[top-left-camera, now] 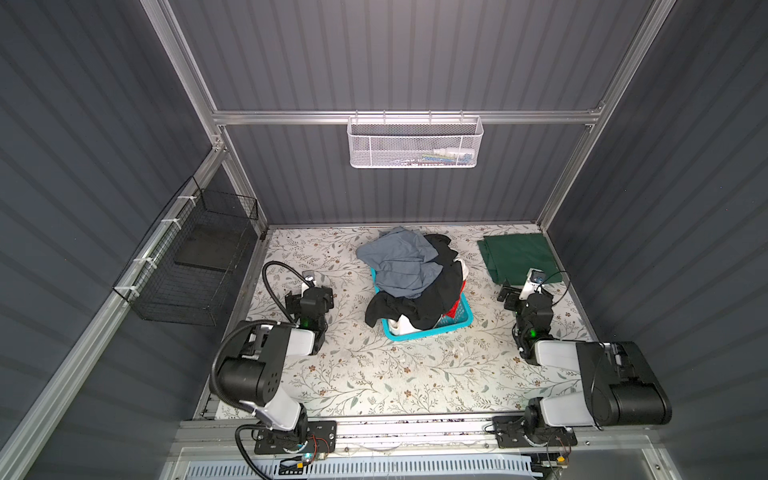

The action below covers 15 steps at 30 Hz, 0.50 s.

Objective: Fold and stack the t-shirts
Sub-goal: 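Reach the right gripper into the basket and grasp the grey-blue shirt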

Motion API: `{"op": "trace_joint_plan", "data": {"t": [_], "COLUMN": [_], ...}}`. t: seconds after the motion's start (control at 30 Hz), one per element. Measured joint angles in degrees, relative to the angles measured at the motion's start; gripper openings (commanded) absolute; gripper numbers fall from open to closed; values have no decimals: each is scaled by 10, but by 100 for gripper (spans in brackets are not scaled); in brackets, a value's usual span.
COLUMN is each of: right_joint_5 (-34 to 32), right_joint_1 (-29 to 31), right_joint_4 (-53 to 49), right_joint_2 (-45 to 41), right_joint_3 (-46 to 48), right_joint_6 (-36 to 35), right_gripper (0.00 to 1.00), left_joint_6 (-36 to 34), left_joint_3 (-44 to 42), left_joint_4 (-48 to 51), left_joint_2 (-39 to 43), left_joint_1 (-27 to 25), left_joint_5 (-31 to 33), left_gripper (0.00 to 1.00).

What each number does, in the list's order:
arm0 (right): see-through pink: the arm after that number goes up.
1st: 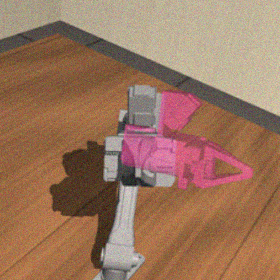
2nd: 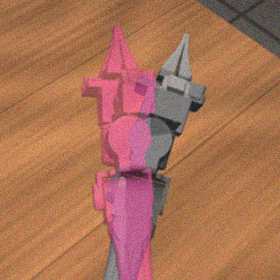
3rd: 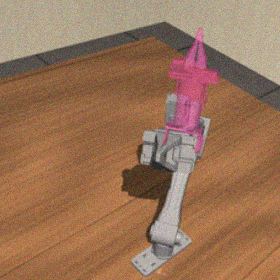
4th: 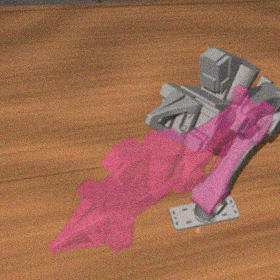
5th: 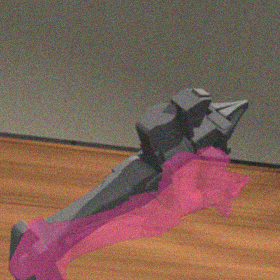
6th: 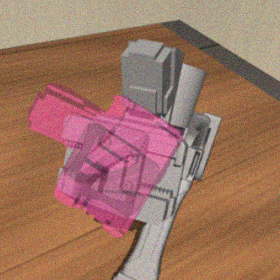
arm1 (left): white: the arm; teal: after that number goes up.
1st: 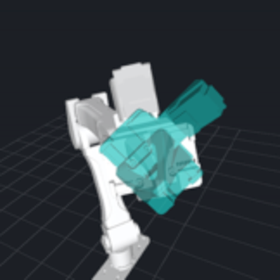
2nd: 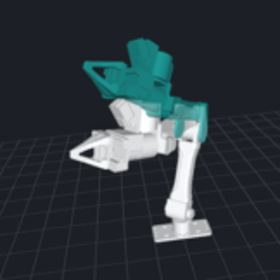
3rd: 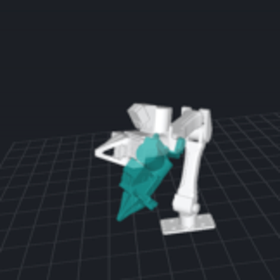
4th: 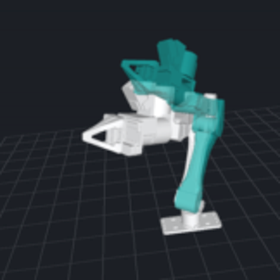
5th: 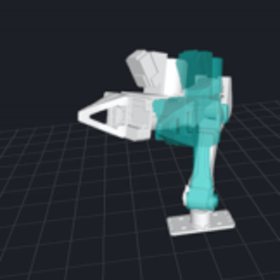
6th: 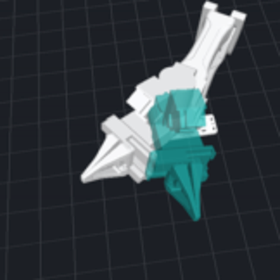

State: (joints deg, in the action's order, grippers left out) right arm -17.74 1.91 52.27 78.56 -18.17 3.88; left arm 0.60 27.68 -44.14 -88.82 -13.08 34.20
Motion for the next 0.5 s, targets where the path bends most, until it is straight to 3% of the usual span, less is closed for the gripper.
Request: {"op": "trace_joint_plan", "data": {"t": [0.23, 0.37, 0.5], "right_joint_5": [-32, 17, 85], "right_joint_1": [7, 16, 64], "right_joint_4": [-223, -398, -552], "right_joint_2": [-126, -157, -134], "right_joint_3": [-130, -230, -341], "right_joint_6": [72, 157, 217], "right_gripper": [99, 99, 99], "left_joint_6": [82, 142, 187], "left_joint_3": [112, 212, 245], "left_joint_4": [213, 367, 459], "left_joint_2": [80, 84, 92], "left_joint_1": [-16, -24, -24], "left_joint_5": [24, -1, -54], "left_gripper": [100, 100, 100]}}
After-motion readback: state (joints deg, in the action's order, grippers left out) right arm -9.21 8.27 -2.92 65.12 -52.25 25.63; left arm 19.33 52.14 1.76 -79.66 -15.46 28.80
